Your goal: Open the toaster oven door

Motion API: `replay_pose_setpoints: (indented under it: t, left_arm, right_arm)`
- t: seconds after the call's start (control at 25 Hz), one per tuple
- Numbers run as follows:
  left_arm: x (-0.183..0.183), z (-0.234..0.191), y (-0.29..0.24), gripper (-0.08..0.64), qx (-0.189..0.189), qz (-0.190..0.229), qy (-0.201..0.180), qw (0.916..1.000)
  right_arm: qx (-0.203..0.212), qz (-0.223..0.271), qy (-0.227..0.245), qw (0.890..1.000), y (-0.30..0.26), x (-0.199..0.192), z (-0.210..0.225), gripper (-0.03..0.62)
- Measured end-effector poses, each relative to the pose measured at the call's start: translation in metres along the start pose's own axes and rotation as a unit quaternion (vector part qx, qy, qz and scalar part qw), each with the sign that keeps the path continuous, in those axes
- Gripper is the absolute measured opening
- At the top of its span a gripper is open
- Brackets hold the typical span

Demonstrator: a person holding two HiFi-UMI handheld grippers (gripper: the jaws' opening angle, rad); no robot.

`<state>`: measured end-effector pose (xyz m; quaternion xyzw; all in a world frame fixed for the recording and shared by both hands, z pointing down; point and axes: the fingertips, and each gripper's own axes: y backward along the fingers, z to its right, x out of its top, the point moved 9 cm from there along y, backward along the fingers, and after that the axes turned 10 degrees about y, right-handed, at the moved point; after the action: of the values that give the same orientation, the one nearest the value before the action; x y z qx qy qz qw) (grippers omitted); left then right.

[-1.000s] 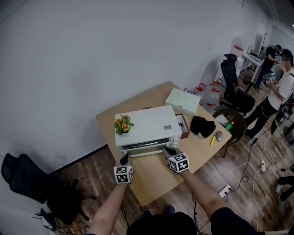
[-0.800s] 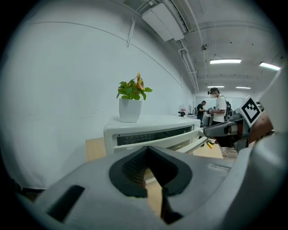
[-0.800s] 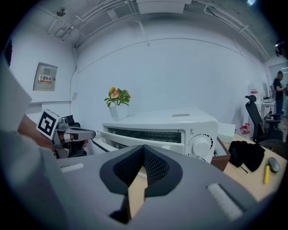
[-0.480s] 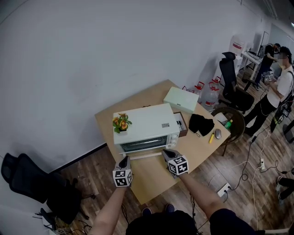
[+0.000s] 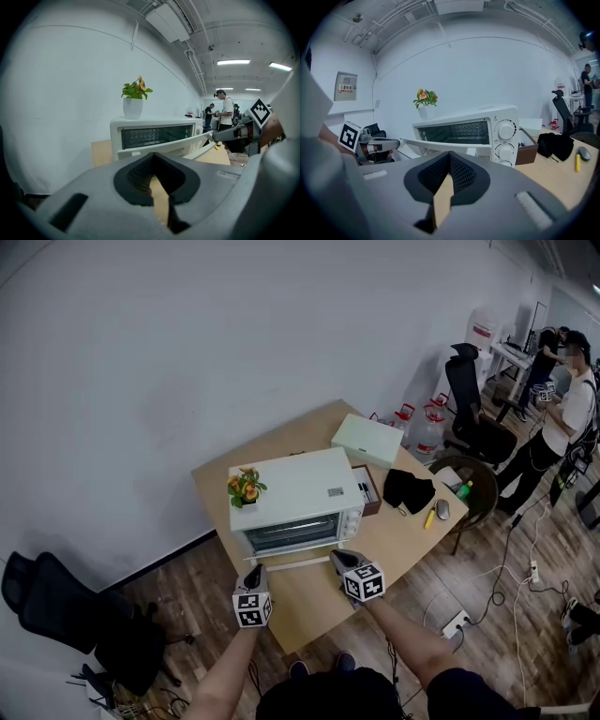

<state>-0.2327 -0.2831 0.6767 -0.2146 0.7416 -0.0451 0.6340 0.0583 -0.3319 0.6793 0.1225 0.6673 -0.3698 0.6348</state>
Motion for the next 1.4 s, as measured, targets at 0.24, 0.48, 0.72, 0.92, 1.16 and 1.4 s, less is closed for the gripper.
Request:
replay_pose_setpoints:
  t: [0.24,0.48,0.72,0.92,1.16,1.4]
  left_arm:
    - [-0.015,0.005,0.007,-0.004,0.001,-0.011,0.016,0.9998]
    - [-0.033,0.009,0.012,-0.003,-0.002,-0.030,0.013,0.9995]
    - [-0.051,0.012,0.019,-0.005,0.001,-0.052,0.022,0.9984]
    - [-0.069,0.013,0.023,-0.003,-0.006,-0.062,0.017,0.9979]
    - [-0.093,0.013,0.025,-0.003,0.002,-0.092,0.037,0.9950]
    - [-0.116,0.011,0.026,-0.003,0.006,-0.125,0.046,0.9910]
  right_arm:
    - [-0.005,-0.010,-0.007,1.000,0.008,-0.015,-0.007,0.012]
    - [-0.008,-0.027,-0.029,0.999,0.011,-0.033,-0.017,0.012]
    - [-0.008,-0.052,-0.034,0.998,0.016,-0.051,-0.025,0.012]
    - [-0.018,-0.069,-0.065,0.995,0.014,-0.063,-0.030,0.012]
    - [-0.014,-0.105,-0.057,0.993,0.012,-0.089,-0.038,0.012]
    - [0.001,-0.136,-0.045,0.990,0.008,-0.110,-0.044,0.012]
